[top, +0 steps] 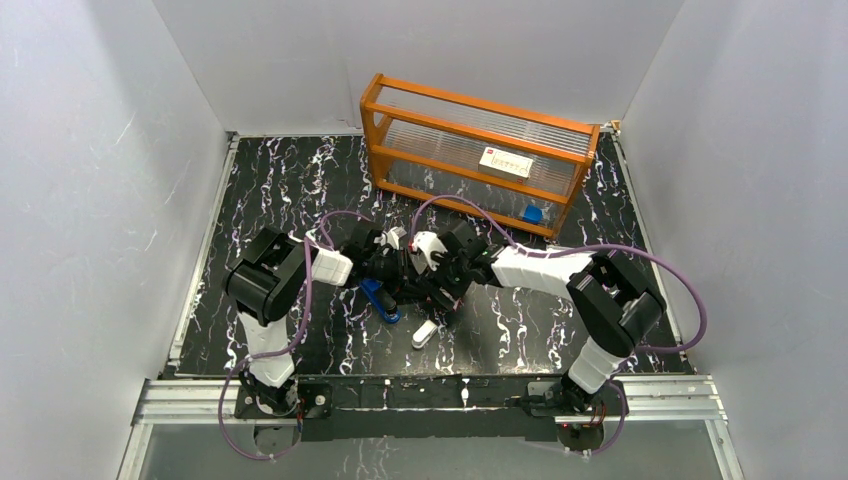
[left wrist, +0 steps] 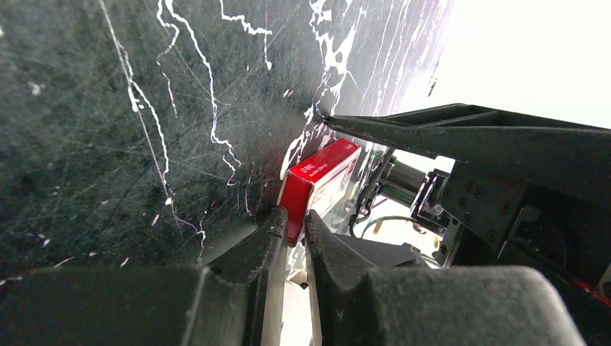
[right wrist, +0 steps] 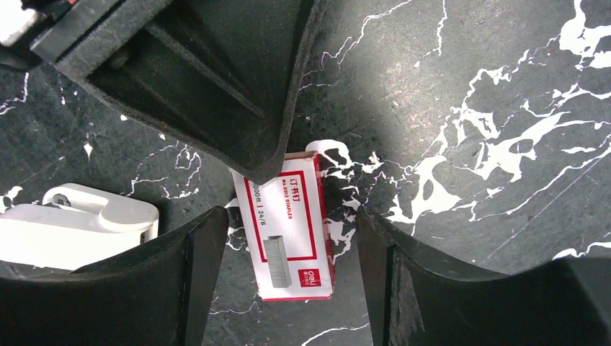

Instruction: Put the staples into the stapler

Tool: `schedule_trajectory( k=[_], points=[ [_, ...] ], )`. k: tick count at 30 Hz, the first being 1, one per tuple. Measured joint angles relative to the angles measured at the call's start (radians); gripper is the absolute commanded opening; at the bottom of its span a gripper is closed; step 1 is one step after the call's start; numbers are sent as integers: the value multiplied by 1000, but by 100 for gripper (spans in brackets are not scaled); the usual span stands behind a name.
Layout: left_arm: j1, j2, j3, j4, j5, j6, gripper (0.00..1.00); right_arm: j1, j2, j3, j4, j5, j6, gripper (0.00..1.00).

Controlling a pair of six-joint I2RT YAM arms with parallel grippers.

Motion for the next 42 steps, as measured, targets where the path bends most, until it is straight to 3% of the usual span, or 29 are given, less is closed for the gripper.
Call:
schedule_trajectory(
  k=[10, 26, 32, 34, 39, 42],
  points=[
    [0, 8, 6, 19, 10, -14, 10, 64, 0, -3, -2, 100, -40, 53],
    [-3, 54, 6, 112, 56, -77, 11, 74, 8, -3, 24, 113, -29, 55],
    [-6, 54, 6, 126, 62, -89, 0, 79, 15, -1, 43, 113, -29, 55],
    [-6, 55, 6, 126, 62, -90, 0, 79, 15, -1, 46, 113, -29, 58],
    [-6, 55, 6, 113, 61, -69, 0, 81, 14, -3, 51, 124, -22, 80],
    [-6, 54, 7, 91, 61, -53, 0, 83, -1, -19, 50, 137, -16, 84]
  ],
)
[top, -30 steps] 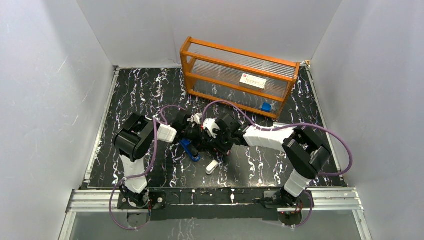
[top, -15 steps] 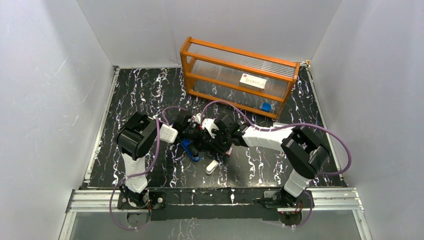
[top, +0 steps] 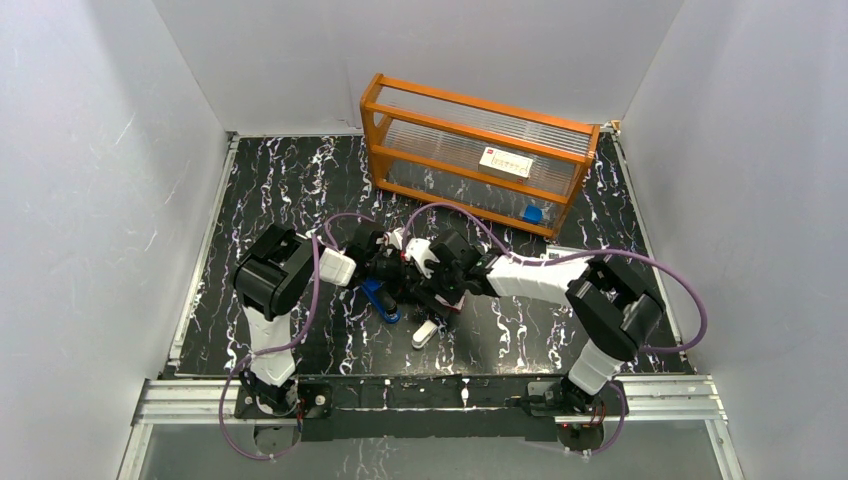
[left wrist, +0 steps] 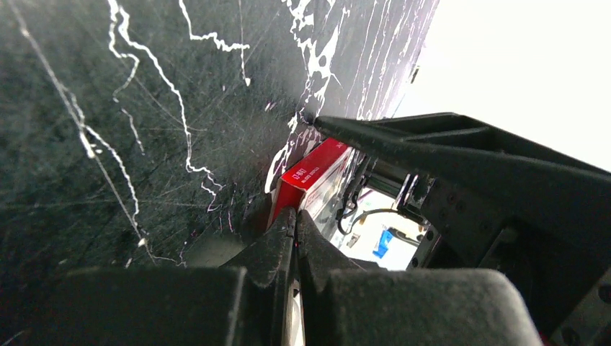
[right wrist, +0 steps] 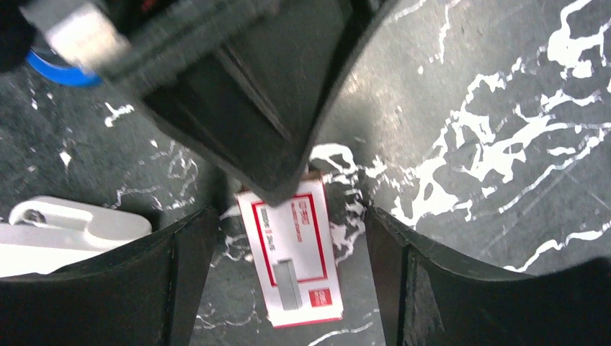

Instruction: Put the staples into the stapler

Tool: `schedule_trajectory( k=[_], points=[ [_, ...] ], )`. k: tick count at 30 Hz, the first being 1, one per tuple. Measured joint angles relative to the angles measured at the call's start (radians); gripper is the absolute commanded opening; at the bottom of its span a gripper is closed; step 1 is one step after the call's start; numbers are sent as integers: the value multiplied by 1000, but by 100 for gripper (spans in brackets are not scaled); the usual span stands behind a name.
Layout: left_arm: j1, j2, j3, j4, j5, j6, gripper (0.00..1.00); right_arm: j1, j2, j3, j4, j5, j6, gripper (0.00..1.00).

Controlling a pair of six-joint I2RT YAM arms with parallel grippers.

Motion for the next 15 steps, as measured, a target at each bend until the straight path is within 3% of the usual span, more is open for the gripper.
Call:
schedule_trajectory(
  k=[5, 11, 15],
  points=[
    [3, -1, 5, -11, 4, 14, 0, -13, -49, -37, -43, 22, 0, 82],
    [14, -2, 5, -24, 10, 18, 0, -16, -67, -48, -89, 12, -27, 68],
    [14, -2, 5, -25, 13, 16, 14, -16, -67, -47, -96, -1, -49, 52]
  ],
)
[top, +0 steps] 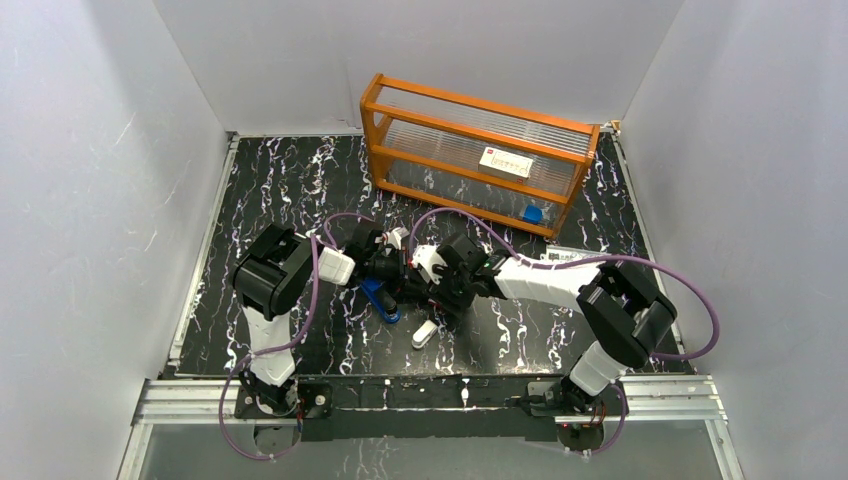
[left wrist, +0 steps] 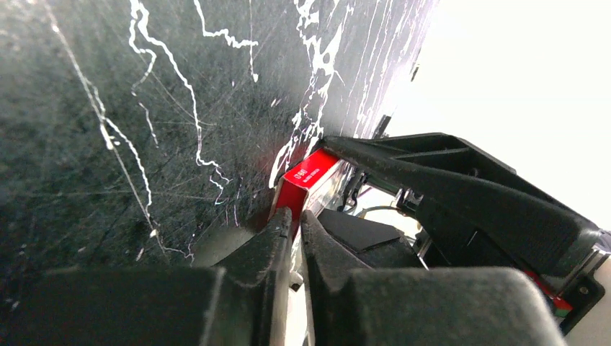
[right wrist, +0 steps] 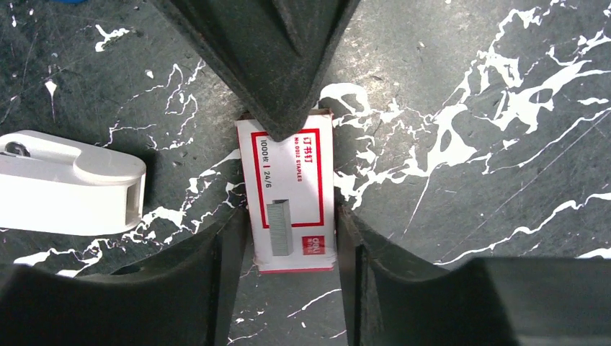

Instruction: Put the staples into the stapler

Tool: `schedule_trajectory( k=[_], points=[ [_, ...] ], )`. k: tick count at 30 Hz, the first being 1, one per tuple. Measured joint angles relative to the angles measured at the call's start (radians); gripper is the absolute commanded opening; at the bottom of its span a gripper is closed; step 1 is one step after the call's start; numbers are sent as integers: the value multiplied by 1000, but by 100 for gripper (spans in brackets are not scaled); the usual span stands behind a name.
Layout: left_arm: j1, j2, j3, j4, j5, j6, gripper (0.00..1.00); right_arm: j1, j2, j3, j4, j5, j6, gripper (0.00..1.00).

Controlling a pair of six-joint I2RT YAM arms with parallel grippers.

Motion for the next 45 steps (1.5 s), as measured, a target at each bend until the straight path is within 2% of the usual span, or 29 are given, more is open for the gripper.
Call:
schedule_trajectory(
  k=[2, 8, 19, 25, 28, 32, 37, 38, 41, 43, 45],
  points=[
    [0, 0, 0, 0, 1, 1, 17, 0, 0, 2, -2, -3, -7, 47],
    [0, 0, 0, 0, 6, 0, 17, 0, 14, 18, -11, -8, -13, 46],
    [-8, 2, 0, 0, 14, 1, 16, 0, 37, 39, -3, -15, -26, 53],
    [-14, 2, 0, -3, 10, 7, 5, 0, 64, 67, 0, -23, -31, 55],
    [-13, 2, 9, -23, 6, 20, 1, -4, 70, 73, 1, -24, -31, 62],
    [-15, 2, 33, -58, 5, 41, 0, -10, 70, 72, 15, -23, -24, 78],
    [-15, 2, 55, -100, 1, 71, 1, -24, 60, 63, 14, -32, -23, 85],
    [-15, 2, 56, -105, 1, 74, 2, -24, 54, 60, 8, -34, -22, 86],
    [-13, 2, 61, -116, -1, 84, 19, -32, 11, 30, -1, -37, -20, 92],
    [-8, 2, 66, -135, -10, 97, 22, -40, -24, 13, -14, -37, -13, 94],
    [2, 2, 69, -149, -6, 100, 20, -55, -57, 3, -25, -36, 0, 96]
  ],
)
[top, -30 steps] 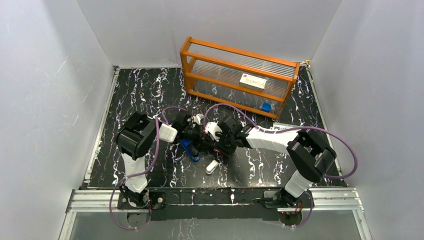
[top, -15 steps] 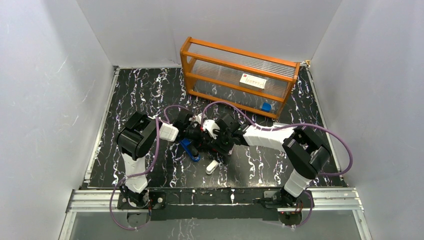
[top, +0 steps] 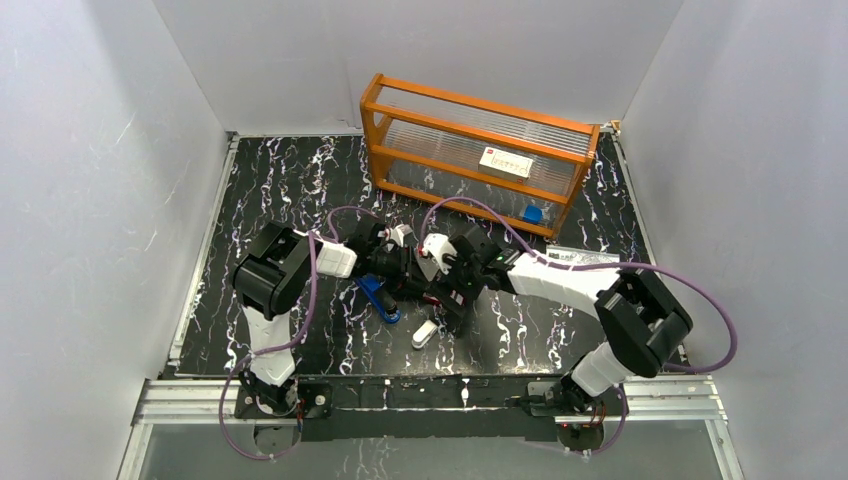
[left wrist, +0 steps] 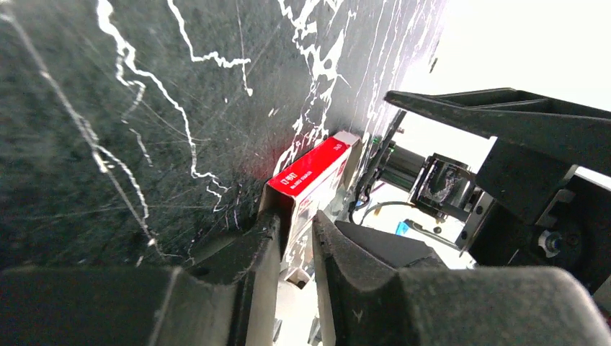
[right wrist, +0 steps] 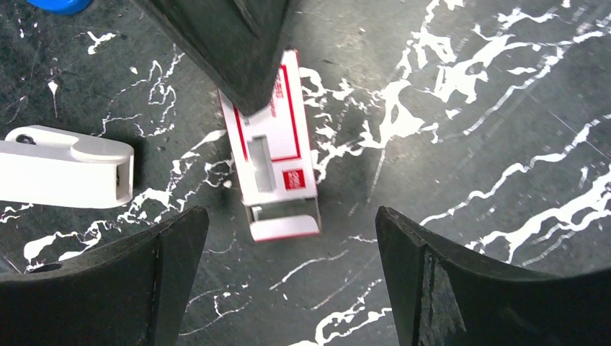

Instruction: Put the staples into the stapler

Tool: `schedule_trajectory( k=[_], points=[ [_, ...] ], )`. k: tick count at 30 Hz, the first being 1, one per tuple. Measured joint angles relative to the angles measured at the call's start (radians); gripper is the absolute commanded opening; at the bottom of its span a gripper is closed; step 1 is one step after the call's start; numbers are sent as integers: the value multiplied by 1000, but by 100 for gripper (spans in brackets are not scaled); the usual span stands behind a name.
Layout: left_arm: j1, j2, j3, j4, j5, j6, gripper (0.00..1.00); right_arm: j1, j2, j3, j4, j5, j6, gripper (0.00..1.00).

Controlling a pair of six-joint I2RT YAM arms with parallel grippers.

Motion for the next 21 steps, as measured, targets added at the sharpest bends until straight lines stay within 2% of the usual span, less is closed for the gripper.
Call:
schedule_trajectory(
  k=[3, 5, 13, 21],
  points=[
    [13, 0, 8, -15, 0, 13, 6, -16, -34, -6, -13, 9, 13, 95],
    [17, 0, 10, -24, -6, 16, 2, -20, -39, -6, -13, 17, 18, 94],
    [21, 0, 47, -78, -7, 51, 0, -20, -39, -6, -54, 33, -4, 87],
    [27, 0, 56, -106, -8, 74, 0, -20, -35, -32, -64, 23, -13, 85]
  ],
)
